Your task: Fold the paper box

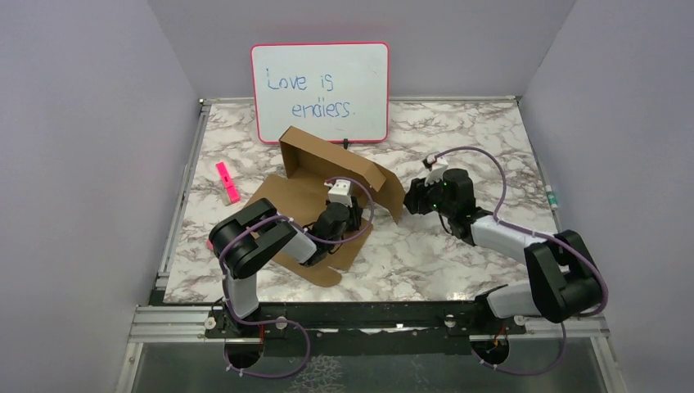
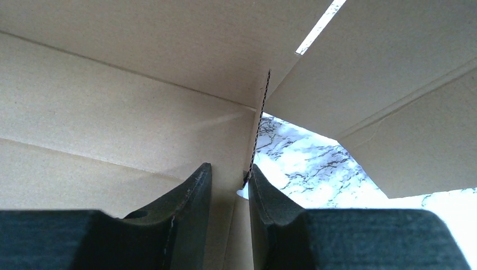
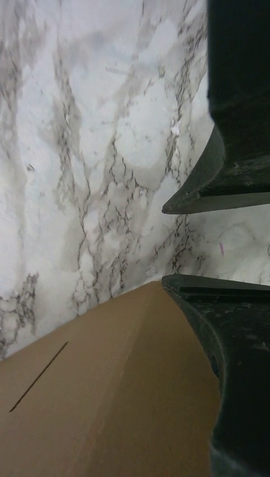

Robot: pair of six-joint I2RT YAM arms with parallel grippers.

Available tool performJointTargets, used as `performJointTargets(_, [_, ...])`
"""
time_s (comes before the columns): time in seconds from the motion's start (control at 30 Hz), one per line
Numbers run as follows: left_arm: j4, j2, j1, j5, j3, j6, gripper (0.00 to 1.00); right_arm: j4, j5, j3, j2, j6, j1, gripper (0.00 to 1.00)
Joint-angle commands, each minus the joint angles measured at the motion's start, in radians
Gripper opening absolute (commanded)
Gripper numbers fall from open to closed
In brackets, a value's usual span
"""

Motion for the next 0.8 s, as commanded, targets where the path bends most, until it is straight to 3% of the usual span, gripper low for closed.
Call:
performJointTargets(0.0, [-0.013, 0.016, 0.013, 0.033, -0.031, -0.023, 0.3, 0.043, -0.198, 0.043, 0.094, 0.048, -0.001, 0.48])
performJointTargets(0.3, [-0.005, 0.032, 0.014, 0.059, -0.027, -0.032, 0.28, 0.109, -0.41, 0.064, 0.214, 0.11, 0.008, 0.48])
performJointTargets(0.77, [0.0, 0.03, 0.013, 0.078, -0.035, -0.016, 0.26, 0.247, -0.482, 0.059, 0.24, 0.247, 0.008, 0.48])
